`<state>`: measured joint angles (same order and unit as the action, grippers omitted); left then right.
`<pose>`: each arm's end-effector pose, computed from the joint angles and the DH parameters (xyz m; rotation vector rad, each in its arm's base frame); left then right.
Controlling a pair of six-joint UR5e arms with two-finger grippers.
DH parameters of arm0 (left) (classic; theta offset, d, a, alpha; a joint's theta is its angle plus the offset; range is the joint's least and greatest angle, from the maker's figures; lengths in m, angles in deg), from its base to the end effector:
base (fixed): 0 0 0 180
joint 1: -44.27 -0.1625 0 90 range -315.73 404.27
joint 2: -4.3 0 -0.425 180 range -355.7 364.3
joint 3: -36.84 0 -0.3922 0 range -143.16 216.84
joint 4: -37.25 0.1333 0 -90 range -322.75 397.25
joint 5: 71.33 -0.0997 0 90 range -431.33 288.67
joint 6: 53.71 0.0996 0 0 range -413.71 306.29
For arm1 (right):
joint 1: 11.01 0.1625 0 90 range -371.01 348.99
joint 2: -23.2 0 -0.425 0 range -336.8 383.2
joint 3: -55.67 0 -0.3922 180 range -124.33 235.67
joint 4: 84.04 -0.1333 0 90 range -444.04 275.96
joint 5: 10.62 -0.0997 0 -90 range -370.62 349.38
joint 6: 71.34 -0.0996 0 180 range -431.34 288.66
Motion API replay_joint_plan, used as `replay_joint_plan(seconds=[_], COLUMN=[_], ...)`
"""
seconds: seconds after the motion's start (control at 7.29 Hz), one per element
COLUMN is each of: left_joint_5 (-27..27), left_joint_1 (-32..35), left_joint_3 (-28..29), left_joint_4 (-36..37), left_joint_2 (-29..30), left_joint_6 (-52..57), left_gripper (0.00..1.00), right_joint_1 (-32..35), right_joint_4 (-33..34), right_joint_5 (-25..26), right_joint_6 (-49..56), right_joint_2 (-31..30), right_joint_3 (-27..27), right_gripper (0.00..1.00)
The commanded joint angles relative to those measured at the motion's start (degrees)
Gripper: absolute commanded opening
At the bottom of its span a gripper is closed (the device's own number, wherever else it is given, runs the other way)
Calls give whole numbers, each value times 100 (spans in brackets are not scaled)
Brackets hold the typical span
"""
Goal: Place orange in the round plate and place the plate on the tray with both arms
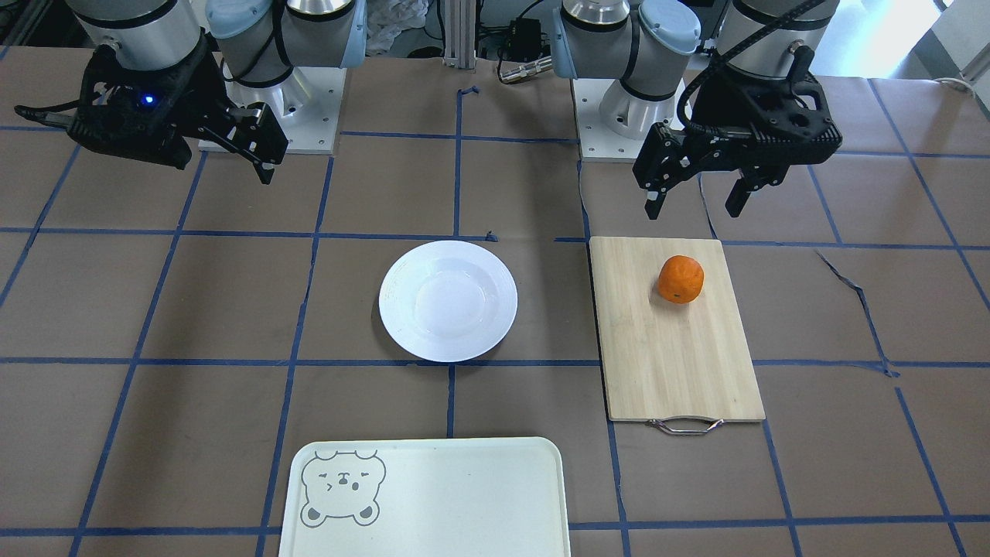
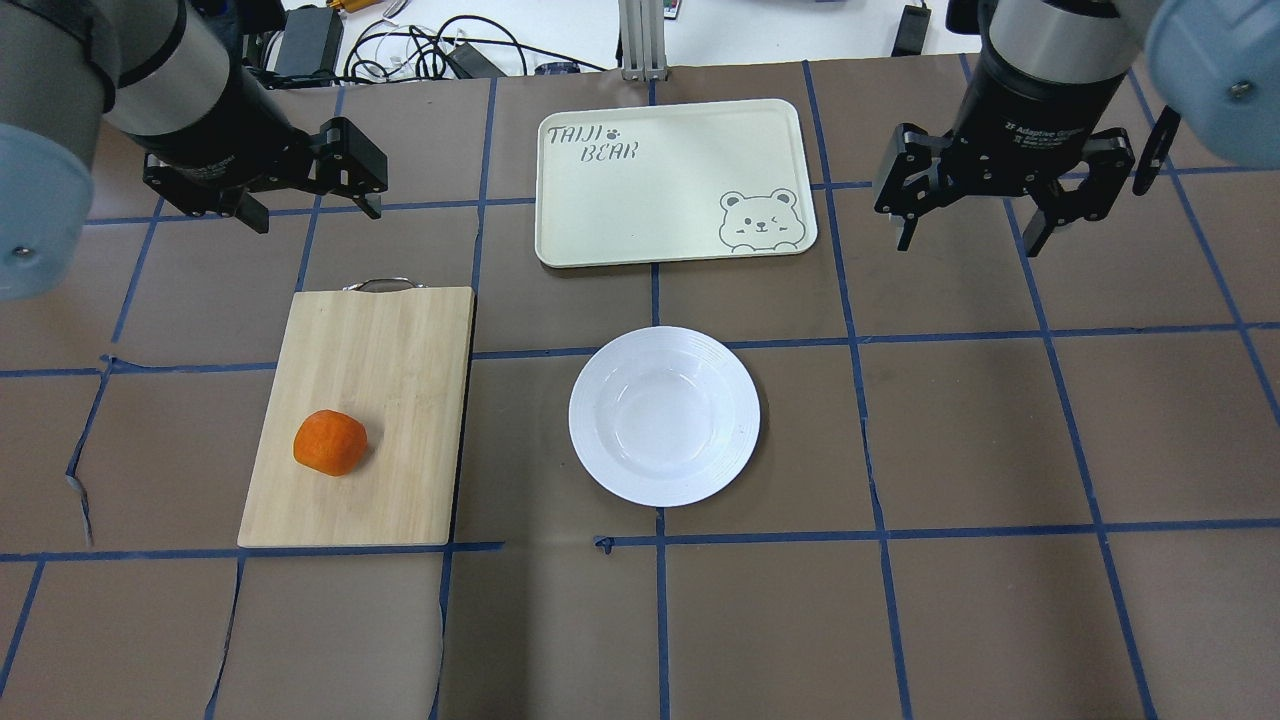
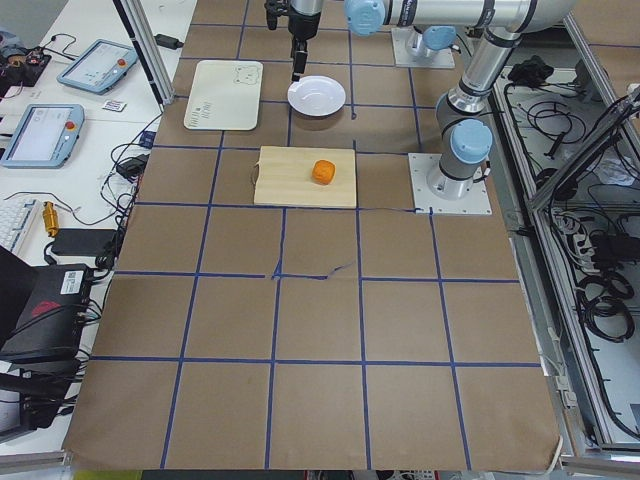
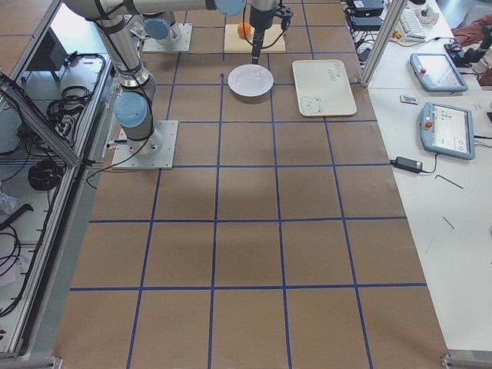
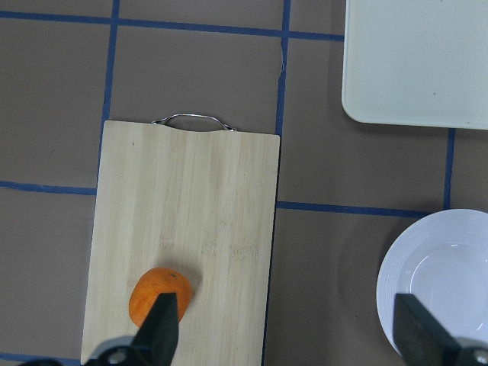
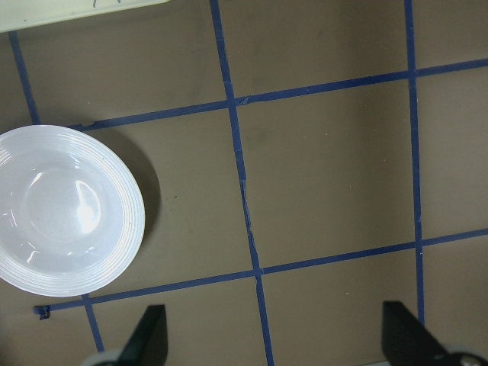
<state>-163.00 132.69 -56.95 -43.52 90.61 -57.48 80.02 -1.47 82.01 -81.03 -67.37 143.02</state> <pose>-0.1171 -0.4825 0.5035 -0.1486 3.1021 -0.2488 0.1373 -0.4771 0.5030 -0.2305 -3.0786 -0.1064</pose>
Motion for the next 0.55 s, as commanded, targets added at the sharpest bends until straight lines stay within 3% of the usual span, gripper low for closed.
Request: replay_joint_plan(seconds=[0.0,0.41], left_joint_5=[9,0], left_joint_1=[0,0], left_joint_3=[1,-8], left_joint_4=[0,0], left_joint_2=[0,0], left_joint_6=[0,0], left_gripper=[100,100], right_joint_1=[-6,-6], right_joint_4=[-4,-4], right_joint_5=[-25,-35], right_joint_6=[1,1], right_joint_2=[13,40], right_joint_3=[19,10], right_gripper=[100,100])
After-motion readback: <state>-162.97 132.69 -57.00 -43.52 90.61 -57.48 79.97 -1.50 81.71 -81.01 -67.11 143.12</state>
